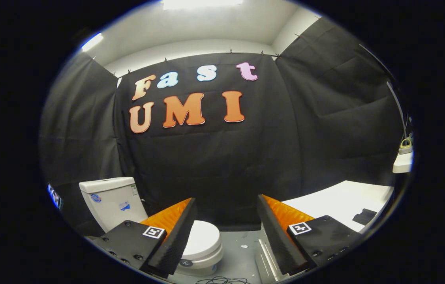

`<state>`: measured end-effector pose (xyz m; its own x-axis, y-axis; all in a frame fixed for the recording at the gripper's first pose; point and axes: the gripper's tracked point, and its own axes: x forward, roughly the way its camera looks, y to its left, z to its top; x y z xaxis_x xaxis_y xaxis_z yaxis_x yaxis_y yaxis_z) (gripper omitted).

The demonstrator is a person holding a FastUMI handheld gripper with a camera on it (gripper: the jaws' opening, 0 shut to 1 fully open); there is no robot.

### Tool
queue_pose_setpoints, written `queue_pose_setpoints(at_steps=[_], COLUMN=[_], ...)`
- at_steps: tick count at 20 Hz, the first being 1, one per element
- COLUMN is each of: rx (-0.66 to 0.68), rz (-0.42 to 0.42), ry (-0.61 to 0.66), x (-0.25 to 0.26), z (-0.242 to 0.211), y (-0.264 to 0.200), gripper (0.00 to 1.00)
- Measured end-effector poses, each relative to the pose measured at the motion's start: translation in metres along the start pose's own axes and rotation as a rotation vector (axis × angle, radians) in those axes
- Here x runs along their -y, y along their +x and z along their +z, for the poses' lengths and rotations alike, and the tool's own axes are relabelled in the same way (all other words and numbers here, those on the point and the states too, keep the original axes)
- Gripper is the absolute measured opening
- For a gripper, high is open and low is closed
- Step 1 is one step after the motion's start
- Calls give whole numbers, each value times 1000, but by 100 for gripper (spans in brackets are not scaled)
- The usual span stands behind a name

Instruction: Open the toilet lid.

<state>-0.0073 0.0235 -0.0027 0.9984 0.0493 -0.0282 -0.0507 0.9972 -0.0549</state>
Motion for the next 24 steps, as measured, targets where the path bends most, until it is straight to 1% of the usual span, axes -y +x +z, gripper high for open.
queue_pose_setpoints(at_steps=[4, 6, 8, 11, 13, 15, 17, 20, 22, 24], rx=[-6, 12, 31, 13, 46, 51, 13, -78, -126, -199], rz=[-9, -22, -11, 36, 29, 67, 100, 131, 128, 111], ry=[0, -8, -22, -6, 60, 131, 167, 240, 320, 386], x=[0, -2, -16, -52, -71, -102, -123, -133, -131, -126], z=[-3, 4, 11, 9, 17, 13, -9, -54, -85, -126], y=[1, 0, -2, 8, 22, 35, 47, 58, 64, 66], gripper=[98, 99, 98, 98, 98, 98, 98, 98, 98, 98])
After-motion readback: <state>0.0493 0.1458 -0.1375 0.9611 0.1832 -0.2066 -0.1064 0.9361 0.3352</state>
